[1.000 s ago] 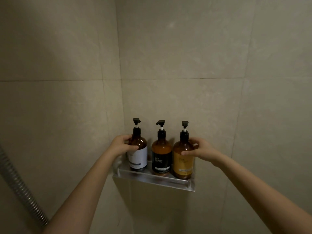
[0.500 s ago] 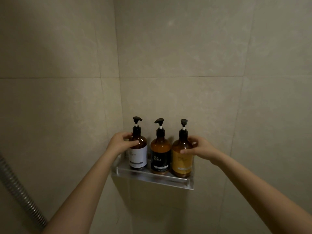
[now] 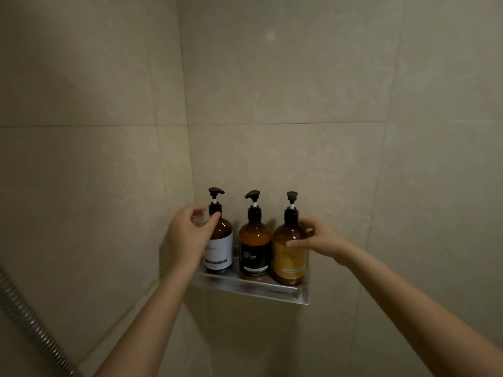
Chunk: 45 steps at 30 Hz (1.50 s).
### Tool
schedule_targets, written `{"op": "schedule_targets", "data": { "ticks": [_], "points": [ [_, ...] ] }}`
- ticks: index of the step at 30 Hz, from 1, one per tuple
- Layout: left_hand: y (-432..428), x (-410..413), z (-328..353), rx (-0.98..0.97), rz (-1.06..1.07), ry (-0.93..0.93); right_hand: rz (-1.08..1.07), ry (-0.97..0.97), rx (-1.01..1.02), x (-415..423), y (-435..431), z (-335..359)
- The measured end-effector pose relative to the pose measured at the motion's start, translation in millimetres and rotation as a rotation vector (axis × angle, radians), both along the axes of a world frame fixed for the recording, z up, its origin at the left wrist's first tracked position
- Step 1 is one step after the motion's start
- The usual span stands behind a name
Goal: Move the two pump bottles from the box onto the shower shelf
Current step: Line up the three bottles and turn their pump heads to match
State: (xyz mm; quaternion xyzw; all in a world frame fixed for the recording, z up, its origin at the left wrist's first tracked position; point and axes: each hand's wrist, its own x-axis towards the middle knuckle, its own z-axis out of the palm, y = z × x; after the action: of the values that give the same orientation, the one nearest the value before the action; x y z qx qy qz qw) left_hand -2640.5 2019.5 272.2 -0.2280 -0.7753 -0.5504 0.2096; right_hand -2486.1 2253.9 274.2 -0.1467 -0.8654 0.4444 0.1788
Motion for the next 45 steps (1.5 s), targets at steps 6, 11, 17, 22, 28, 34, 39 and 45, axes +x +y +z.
{"op": "schedule_targets", "data": {
  "ticks": [6, 11, 17, 22, 28, 34, 39, 45],
  "points": [
    [36.2, 29.8, 0.6, -0.313, -0.267, -0.008, -0.009, -0.01, -0.002, 0.8, -1.8, 1.6],
    [46.9, 27.3, -2.9, -0.415, -0.248, 0.035, -0.013, -0.01, 0.004, 0.8, -3.4, 1.7],
    [47.6, 22.0, -3.9, -0.409, -0.231, 0.025, -0.03, -0.014, 0.008, 0.4, -5.3, 3.8],
    [46.8, 21.4, -3.4, -0.412, -0.24, 0.01, -0.071, -0.016, 0.009, 0.4, -9.4, 0.1],
    [45.2, 32.9, -6.7, -0.396, -0.204, 0.074, -0.064, -0.058, 0.032, 6.6, -9.3, 3.9],
    [40.0, 58.0, -3.7, -0.072, -0.192, 0.164, -0.111, 0.159, -0.002, 18.7, -1.2, 54.5],
    [69.0, 72.6, 5.8, -0.193, -0.38, 0.131, -0.039, 0.199, 0.078, 15.1, -4.9, 98.0],
    [96.7, 74.2, 3.5, -0.379, -0.429, 0.064, -0.003, -0.015, 0.176, 0.3, -11.6, 101.6]
  ]
}}
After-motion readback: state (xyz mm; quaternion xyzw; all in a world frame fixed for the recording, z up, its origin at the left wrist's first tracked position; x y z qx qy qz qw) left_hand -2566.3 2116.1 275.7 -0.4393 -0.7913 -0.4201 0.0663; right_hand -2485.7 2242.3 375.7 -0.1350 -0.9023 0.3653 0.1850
